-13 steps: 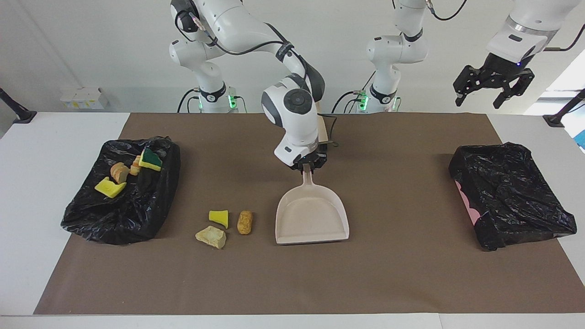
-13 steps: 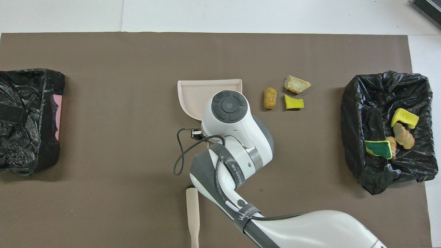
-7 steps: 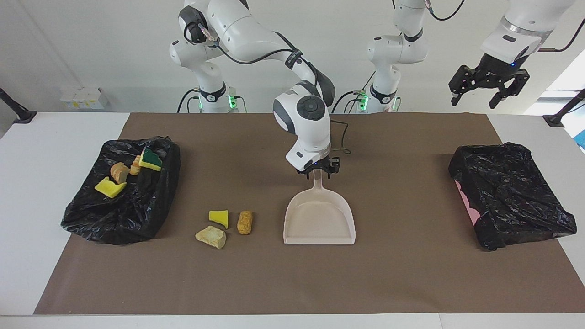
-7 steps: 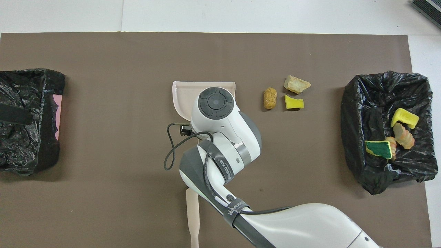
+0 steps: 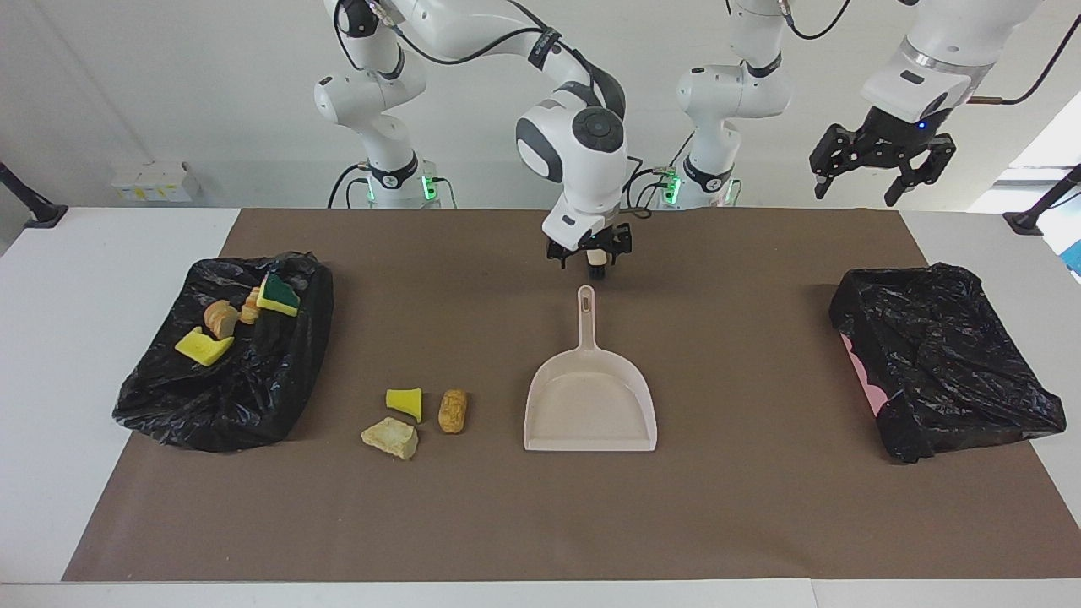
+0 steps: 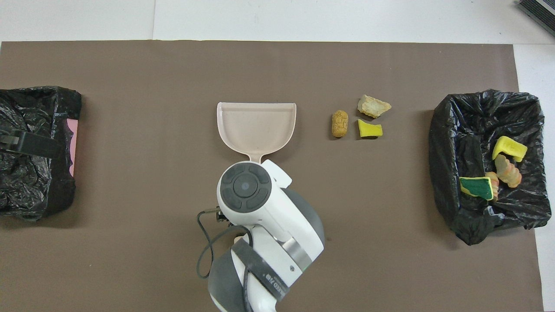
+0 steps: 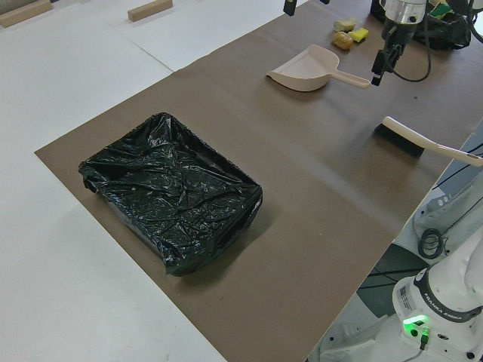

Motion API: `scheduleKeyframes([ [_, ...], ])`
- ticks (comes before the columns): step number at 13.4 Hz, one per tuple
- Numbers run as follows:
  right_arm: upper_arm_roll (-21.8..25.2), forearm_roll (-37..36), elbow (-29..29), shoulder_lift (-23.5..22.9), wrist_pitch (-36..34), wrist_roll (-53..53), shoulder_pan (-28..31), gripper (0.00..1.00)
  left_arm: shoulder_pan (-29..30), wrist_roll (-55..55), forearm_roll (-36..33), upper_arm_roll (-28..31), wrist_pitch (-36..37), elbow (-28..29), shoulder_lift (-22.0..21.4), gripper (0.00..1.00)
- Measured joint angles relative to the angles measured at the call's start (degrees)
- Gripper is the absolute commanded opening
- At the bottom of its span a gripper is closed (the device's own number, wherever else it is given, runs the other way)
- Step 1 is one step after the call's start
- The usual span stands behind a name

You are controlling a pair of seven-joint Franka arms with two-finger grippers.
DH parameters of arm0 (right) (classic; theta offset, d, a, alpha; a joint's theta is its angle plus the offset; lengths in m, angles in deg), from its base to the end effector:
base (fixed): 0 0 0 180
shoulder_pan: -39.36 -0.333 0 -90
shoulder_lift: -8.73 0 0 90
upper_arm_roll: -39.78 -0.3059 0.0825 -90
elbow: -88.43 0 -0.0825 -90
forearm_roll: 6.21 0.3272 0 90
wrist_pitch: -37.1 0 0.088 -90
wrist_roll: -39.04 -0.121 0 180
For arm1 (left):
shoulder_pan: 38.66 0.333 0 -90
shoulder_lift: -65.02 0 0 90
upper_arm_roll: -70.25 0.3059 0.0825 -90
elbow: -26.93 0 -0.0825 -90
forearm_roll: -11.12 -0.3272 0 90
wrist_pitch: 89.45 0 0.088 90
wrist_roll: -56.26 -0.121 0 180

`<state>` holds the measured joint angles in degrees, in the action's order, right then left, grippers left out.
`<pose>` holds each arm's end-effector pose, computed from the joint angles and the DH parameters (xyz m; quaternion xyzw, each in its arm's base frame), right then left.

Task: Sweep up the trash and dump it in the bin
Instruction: 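Return the dustpan to the table center and release it with the right gripper, then grasp the dustpan handle with the left gripper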

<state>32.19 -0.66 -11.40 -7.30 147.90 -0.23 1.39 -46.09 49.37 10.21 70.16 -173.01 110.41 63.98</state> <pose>0.3983 0.4094 0.4094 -0.9965 -0.0338 0.0742 0.0173 0.4769 -0.0609 0.6459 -0.9921 0.1244 -0.0098 0.0078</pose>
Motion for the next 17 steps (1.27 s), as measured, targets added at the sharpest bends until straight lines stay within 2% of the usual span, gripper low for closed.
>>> scheduleKeyframes([
  [5, -0.1, 0.9, -16.0, 8.8, 9.3, -6.4, -7.6, 1.00, -7.3, 5.0, 0.0, -0.2, -8.9, 6.6, 0.8, 1.00],
  [8, -0.1, 1.3, -23.0, 11.0, 13.9, -11.4, -12.8, 1.00, -13.1, 10.1, 0.0, -0.4, -15.2, 11.7, 1.8, 1.00],
  [9, -0.1, 1.3, -24.4, 11.0, 14.3, -12.2, -14.1, 0.95, -14.7, 11.7, 0.0, -0.4, -16.4, 12.6, 2.3, 1.00],
  [10, -0.1, 1.3, -25.4, 11.0, 14.4, -12.6, -15.0, 0.86, -16.2, 13.8, 0.0, -0.4, -17.8, 13.1, 3.0, 1.00],
  [12, -0.1, 2.8, -26.5, 11.0, 14.4, -12.8, -16.4, 0.80, -18.8, 17.5, 0.0, -0.5, -20.5, 13.4, 4.9, 1.00],
  [14, -0.1, 5.3, -26.8, 11.0, 14.4, -12.8, -17.8, 0.71, -21.4, 21.2, 0.0, -0.5, -22.7, 13.7, 7.2, 1.00],
  [17, -0.1, 7.1, -26.9, 11.0, 14.4, -12.8, -18.5, 0.44, -25.3, 26.7, 0.0, -0.5, -26.9, 14.1, 11.8, 1.00],
])
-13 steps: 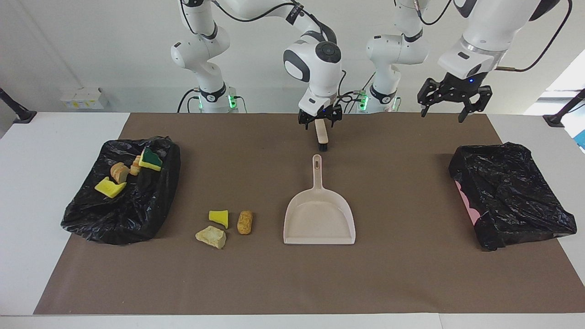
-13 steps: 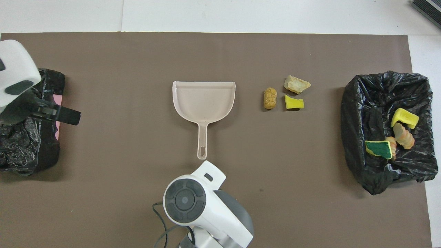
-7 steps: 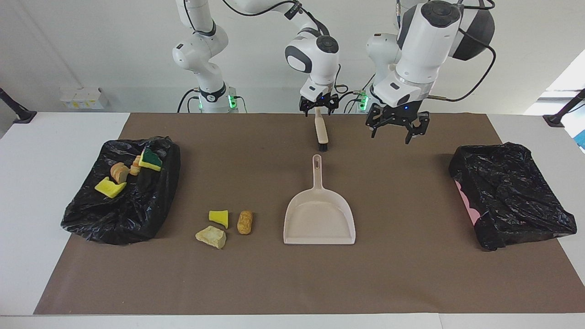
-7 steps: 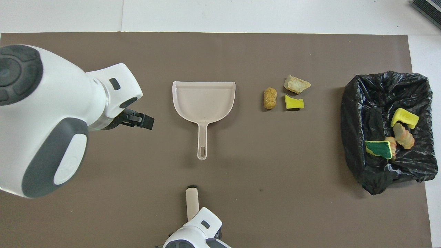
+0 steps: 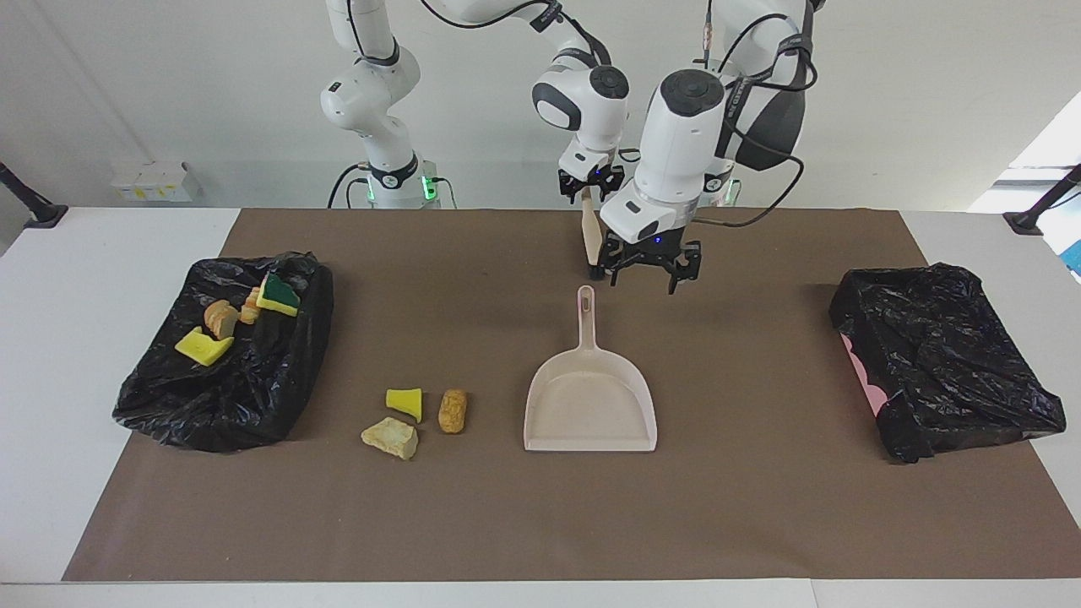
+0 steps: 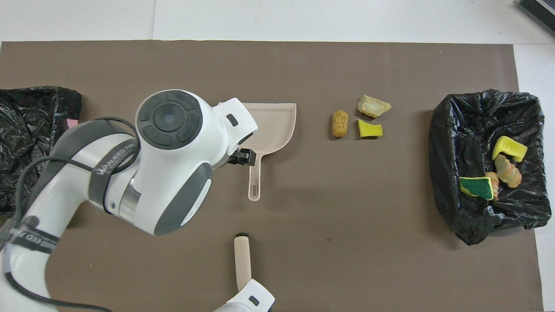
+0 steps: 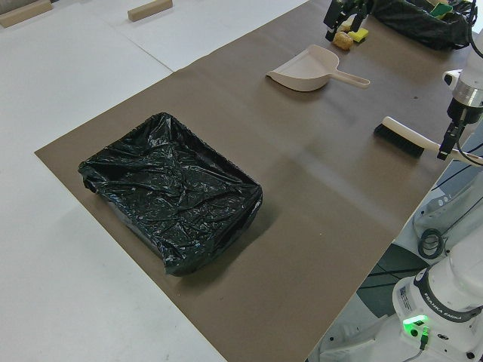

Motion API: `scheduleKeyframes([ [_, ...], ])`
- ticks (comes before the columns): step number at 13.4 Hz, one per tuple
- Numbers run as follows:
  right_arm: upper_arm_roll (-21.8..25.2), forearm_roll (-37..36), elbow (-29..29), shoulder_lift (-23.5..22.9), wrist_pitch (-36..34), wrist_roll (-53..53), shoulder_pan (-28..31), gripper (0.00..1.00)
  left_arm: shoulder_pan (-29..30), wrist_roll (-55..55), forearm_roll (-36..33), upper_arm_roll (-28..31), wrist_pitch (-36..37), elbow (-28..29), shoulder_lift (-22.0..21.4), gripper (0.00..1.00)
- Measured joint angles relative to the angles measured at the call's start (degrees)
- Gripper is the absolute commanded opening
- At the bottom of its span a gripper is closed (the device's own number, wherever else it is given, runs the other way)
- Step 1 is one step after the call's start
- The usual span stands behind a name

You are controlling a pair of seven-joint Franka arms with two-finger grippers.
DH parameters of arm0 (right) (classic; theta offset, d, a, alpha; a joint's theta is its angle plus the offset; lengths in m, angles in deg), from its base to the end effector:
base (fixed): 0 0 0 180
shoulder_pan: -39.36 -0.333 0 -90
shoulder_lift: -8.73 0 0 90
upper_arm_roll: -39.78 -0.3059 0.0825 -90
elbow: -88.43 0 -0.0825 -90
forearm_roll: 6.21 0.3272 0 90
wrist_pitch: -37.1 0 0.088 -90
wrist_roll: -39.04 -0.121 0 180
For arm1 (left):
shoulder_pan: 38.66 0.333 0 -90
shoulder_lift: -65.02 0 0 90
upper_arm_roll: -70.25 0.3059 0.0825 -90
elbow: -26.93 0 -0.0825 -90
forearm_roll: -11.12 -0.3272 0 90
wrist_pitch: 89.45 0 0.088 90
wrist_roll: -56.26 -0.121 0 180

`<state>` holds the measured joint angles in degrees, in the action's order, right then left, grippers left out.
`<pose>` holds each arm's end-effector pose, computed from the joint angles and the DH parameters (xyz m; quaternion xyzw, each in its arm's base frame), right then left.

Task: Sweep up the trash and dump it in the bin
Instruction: 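Grasp the dustpan handle with the left gripper, then grasp the brush handle with the right gripper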

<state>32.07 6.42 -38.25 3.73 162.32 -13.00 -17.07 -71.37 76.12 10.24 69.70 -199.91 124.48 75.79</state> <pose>0.2014 0.4388 0.3458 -0.9935 -0.0366 0.1077 0.0011 0.4752 -0.3097 0.4759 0.9927 -0.1191 0.0195 0.0027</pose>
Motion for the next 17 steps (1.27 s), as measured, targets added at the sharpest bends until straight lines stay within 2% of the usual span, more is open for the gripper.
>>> scheduleKeyframes([
  [1, 0.0, 1.6, 0.0, 0.0, 0.0, 0.1, 0.0, 0.28, -1.1, 1.5, 0.0, 0.0, -1.5, 0.3, 1.5, 1.00],
  [2, 0.0, 2.9, -0.1, 0.0, 0.0, 0.4, -0.1, 0.03, -2.2, 3.5, 0.0, 0.0, -3.7, 0.9, 2.8, 1.00],
  [3, 0.0, 3.3, -0.2, 0.0, 0.0, 0.4, -0.2, 0.00, -3.1, 5.7, 0.0, 0.0, -6.0, 1.8, 3.7, 1.00],
  [6, 0.0, 3.9, -0.3, 0.0, 0.0, 0.4, -0.2, 0.00, -5.2, 10.5, 0.0, 0.0, -12.0, 5.8, 5.8, 1.00],
  [9, 0.4, 4.0, -0.4, 0.1, -0.8, -1.8, 0.6, 0.00, -5.2, 11.9, 0.0, 0.2, -13.5, 8.3, 6.3, 1.00],
  [10, 0.4, 4.0, -0.4, 0.2, -1.7, -2.3, 1.6, 0.00, -5.2, 12.4, 0.0, 0.2, -13.7, 8.5, 6.6, 0.96],
  [12, 0.6, 4.0, -0.4, 0.3, -2.7, -3.7, 3.8, 0.00, -5.2, 13.7, 0.0, 0.2, -13.7, 8.6, 6.8, 0.64],
  [14, 0.7, 3.4, -0.3, 0.4, -4.5, -5.2, 6.8, 0.00, -5.2, 14.4, 0.0, 0.2, -13.8, 8.6, 6.8, 0.37],
  [17, 0.9, 0.7, -0.3, 1.3, -9.7, -5.2, 11.6, 0.00, -5.2, 14.6, 0.0, 0.2, -13.7, 8.7, 6.8, 0.35],
])
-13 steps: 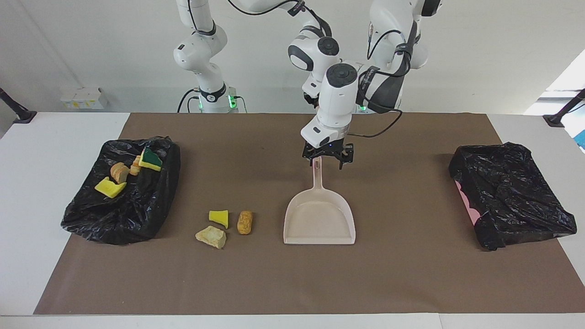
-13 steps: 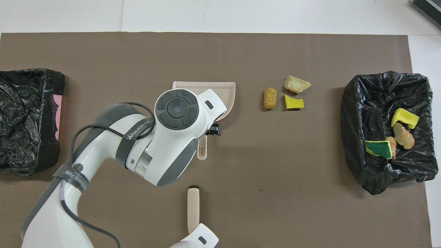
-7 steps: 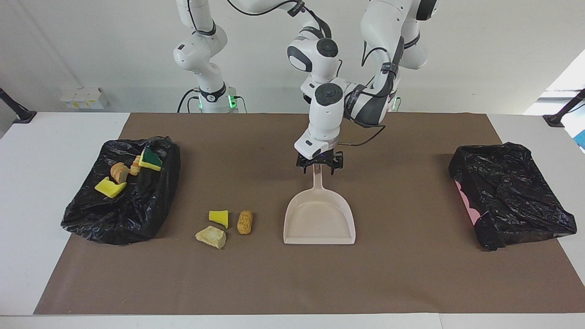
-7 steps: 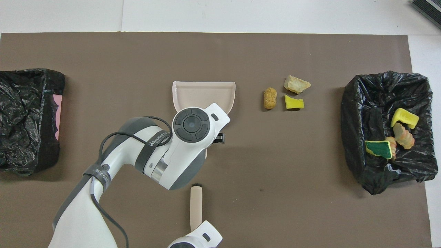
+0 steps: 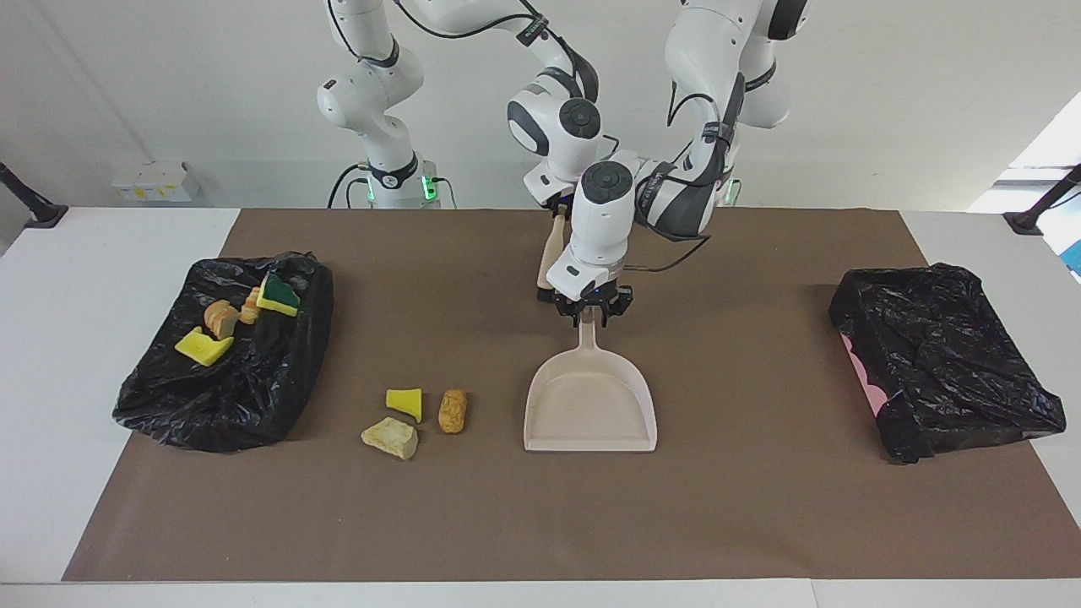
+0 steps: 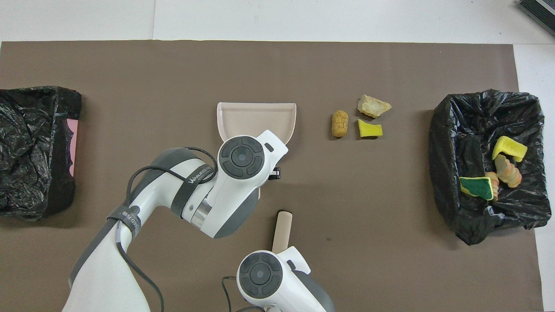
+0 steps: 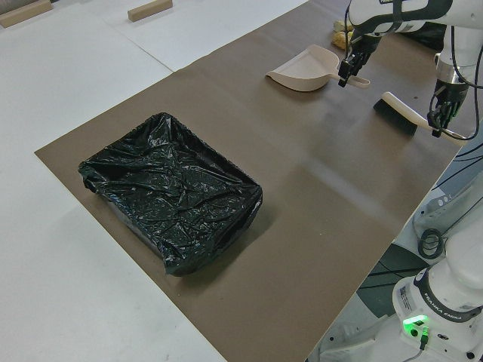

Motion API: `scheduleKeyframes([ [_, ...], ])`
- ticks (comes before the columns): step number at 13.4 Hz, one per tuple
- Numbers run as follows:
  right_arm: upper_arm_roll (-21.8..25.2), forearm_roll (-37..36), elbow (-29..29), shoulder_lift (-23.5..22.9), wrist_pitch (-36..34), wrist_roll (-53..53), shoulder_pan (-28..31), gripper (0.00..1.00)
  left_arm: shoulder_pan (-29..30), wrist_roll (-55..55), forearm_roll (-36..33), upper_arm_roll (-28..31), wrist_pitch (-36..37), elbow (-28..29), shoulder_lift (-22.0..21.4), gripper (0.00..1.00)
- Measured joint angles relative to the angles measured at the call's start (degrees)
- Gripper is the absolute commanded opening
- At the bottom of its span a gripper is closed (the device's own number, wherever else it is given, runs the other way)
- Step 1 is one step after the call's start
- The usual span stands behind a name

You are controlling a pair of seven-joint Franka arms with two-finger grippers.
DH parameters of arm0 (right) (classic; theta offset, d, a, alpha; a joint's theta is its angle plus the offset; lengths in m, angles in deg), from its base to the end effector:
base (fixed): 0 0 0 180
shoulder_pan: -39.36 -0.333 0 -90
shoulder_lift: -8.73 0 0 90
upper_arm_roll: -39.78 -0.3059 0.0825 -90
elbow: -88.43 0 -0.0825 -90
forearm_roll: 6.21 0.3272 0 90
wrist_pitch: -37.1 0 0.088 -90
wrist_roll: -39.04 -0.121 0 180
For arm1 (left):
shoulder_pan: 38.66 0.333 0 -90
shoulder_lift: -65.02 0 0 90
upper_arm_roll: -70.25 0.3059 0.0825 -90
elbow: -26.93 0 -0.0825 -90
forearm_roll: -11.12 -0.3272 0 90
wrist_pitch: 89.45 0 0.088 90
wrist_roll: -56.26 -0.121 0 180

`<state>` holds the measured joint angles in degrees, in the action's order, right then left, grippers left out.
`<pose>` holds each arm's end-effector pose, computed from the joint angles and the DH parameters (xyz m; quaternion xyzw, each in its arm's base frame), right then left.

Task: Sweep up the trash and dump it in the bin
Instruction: 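Grasp the brush handle with the right gripper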

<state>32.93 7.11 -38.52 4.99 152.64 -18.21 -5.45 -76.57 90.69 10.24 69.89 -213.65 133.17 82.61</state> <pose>0.2718 0.3699 0.3441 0.9800 -0.1109 -0.1583 0.0478 0.4541 -0.3570 0.3656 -0.9993 0.0376 -0.0058 0.0024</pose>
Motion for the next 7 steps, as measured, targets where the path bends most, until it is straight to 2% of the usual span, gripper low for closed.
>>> scheduleKeyframes([
  [1, 0.0, -1.3, 0.0, 0.5, -1.6, 0.0, 1.7, 0.00, 0.0, 0.0, 0.0, 0.0, 0.0, 0.1, 0.0, 0.33],
  [3, 0.1, -3.3, 0.0, 1.3, -2.8, 0.0, 4.7, 0.00, 0.0, 0.0, 0.0, -0.1, 0.0, 0.2, 0.0, 0.21],
  [5, 0.1, -4.3, 0.3, 1.9, -2.8, 0.8, 7.9, 0.00, 0.0, 0.0, 0.0, -0.1, 0.0, 0.2, 0.0, 0.02],
  [7, 0.2, -5.9, 1.8, 1.9, -4.0, 3.3, 11.3, 0.00, 0.0, -0.8, 0.0, 0.2, 0.0, 0.1, -0.2, 0.00],
])
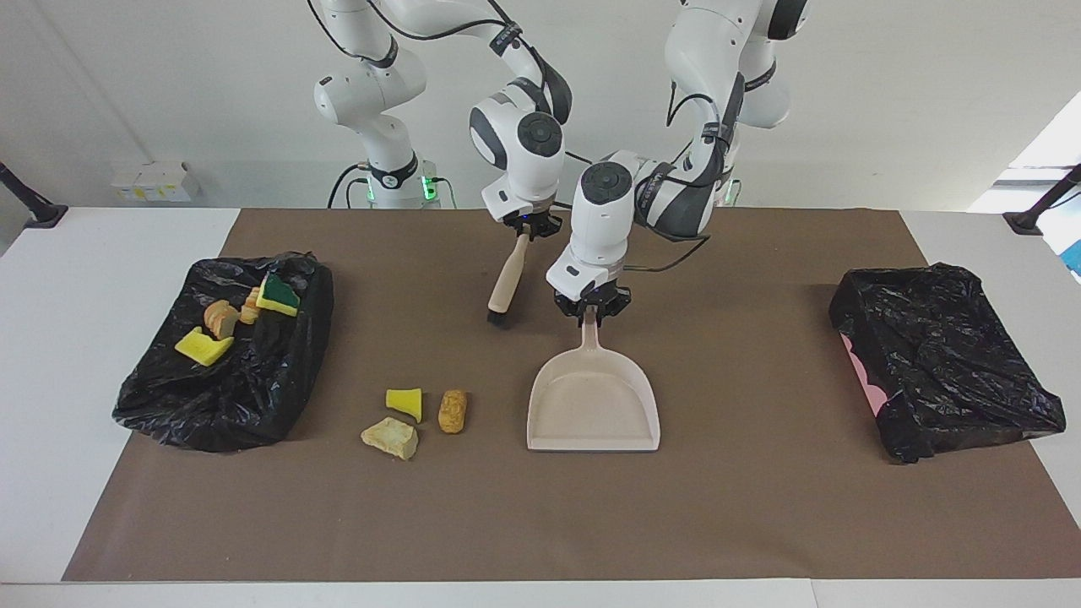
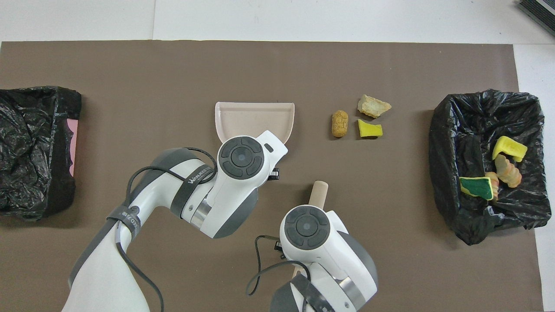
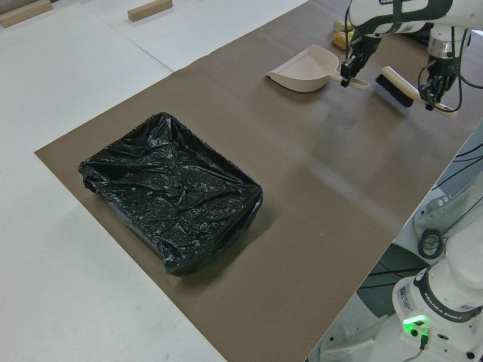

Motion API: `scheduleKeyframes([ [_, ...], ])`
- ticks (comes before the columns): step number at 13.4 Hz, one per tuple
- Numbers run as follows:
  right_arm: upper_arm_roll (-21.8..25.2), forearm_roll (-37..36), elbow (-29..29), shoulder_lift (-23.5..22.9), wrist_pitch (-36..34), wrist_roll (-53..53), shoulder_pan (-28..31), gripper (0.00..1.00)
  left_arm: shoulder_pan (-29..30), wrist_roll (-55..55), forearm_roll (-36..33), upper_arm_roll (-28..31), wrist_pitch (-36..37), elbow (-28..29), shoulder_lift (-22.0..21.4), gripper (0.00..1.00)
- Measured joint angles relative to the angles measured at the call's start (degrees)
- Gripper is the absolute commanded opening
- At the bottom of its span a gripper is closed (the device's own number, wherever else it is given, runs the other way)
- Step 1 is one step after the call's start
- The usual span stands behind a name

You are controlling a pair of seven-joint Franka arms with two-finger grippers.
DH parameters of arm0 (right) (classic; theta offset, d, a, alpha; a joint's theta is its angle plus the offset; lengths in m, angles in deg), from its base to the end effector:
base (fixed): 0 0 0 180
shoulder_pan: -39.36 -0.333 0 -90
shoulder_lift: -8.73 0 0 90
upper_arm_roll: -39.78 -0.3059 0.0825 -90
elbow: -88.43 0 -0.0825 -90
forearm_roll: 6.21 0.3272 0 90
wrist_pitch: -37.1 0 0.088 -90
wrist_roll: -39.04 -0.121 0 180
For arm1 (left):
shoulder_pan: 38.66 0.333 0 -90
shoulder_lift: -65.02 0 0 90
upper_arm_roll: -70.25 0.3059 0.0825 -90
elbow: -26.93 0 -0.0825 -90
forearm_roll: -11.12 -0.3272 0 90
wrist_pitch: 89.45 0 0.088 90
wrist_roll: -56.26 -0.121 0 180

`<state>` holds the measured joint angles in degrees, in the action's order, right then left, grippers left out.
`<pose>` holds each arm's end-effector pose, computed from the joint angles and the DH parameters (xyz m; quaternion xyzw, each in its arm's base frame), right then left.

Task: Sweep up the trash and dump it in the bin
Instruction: 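Grasp the brush handle with the right gripper, then move the dustpan toward the debris while the right gripper brings the brush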

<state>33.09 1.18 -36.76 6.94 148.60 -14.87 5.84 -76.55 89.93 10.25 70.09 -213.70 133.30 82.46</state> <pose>0.3416 0.3021 0.3658 0.9780 -0.1490 -0.1340 0.0588 0.4550 -0.3550 0.3663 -0.9991 0.0424 -0.0066 0.0025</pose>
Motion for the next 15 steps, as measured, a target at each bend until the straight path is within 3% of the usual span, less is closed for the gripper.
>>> scheduleKeyframes([
  [3, 0.0, -5.4, 3.4, 0.0, -5.3, 3.2, 3.9, 0.00, 0.8, -5.7, 0.0, 1.0, 0.3, -0.3, -1.2, 0.00],
  [8, 0.1, -14.8, 12.8, -0.9, -16.4, 16.2, 11.8, 0.00, 5.0, -31.7, 0.0, 1.4, 8.4, -0.2, -5.4, 0.00],
  [12, 0.0, -22.3, 15.1, -3.6, -16.1, 26.6, 16.2, 0.00, 6.9, -51.5, 0.0, 1.5, 9.3, 0.1, -5.5, 0.00],
  [15, 0.1, -25.8, 16.1, -5.3, -14.2, 32.7, 20.2, 0.00, 6.9, -57.3, -1.7, 1.4, 9.3, 0.3, -5.4, 0.00],
])
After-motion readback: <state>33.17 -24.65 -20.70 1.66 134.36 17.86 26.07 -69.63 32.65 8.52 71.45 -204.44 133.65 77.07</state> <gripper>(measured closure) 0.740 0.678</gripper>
